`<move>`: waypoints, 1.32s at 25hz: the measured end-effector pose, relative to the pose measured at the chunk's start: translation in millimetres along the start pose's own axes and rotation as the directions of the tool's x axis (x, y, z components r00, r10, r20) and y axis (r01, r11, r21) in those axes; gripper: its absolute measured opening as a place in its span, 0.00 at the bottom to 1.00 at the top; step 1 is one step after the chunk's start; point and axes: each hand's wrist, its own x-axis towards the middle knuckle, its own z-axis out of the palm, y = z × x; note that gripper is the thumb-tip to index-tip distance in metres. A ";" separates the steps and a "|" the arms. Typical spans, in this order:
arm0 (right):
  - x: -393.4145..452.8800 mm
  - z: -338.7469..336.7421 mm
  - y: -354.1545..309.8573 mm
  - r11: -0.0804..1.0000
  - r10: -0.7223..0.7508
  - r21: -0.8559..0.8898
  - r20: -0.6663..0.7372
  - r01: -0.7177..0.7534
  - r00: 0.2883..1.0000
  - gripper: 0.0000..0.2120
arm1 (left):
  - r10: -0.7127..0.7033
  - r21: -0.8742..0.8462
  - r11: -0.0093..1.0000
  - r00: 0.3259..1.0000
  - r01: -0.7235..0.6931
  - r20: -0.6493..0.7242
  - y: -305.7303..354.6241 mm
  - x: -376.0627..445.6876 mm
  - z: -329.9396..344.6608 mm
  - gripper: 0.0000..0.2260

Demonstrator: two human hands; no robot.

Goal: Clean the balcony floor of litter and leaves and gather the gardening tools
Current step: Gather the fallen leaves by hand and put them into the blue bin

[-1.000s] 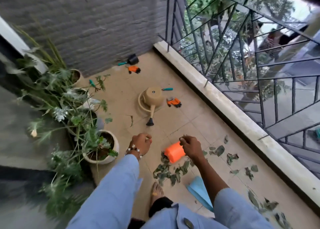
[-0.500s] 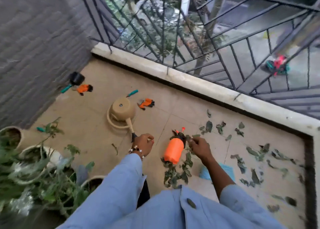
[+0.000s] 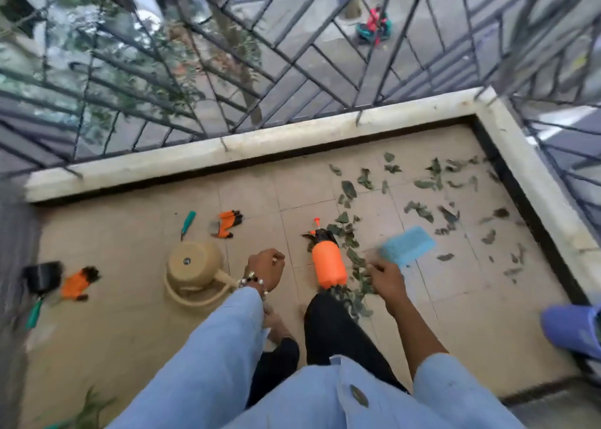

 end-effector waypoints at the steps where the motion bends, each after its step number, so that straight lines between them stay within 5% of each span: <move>1: -2.5 1.3 6.5 0.998 0.045 0.047 -0.020 -0.044 0.999 0.07 | 0.013 0.004 1.000 0.999 -0.014 0.032 1.9 6.3 1.5 0.09; 7: -2.2 -4.3 57.5 0.941 0.247 0.265 -0.108 -0.211 0.963 0.08 | 0.058 0.221 0.967 0.956 -0.126 0.289 23.0 24.5 45.5 0.09; 15: 30.6 22.4 155.4 0.920 0.344 0.216 -0.040 -0.328 0.938 0.11 | 0.027 0.311 0.934 0.903 -0.176 0.430 51.4 57.5 145.9 0.09; 26: 237.3 237.4 284.1 0.837 0.462 0.291 0.079 -0.463 0.883 0.07 | -0.132 0.402 0.913 0.884 -0.067 0.448 -76.7 245.2 315.0 0.08; 33: 353.0 355.9 329.9 0.861 0.499 0.165 -0.087 -0.481 0.862 0.31 | -0.189 0.369 0.929 0.884 0.021 0.427 -154.4 340.5 393.1 0.05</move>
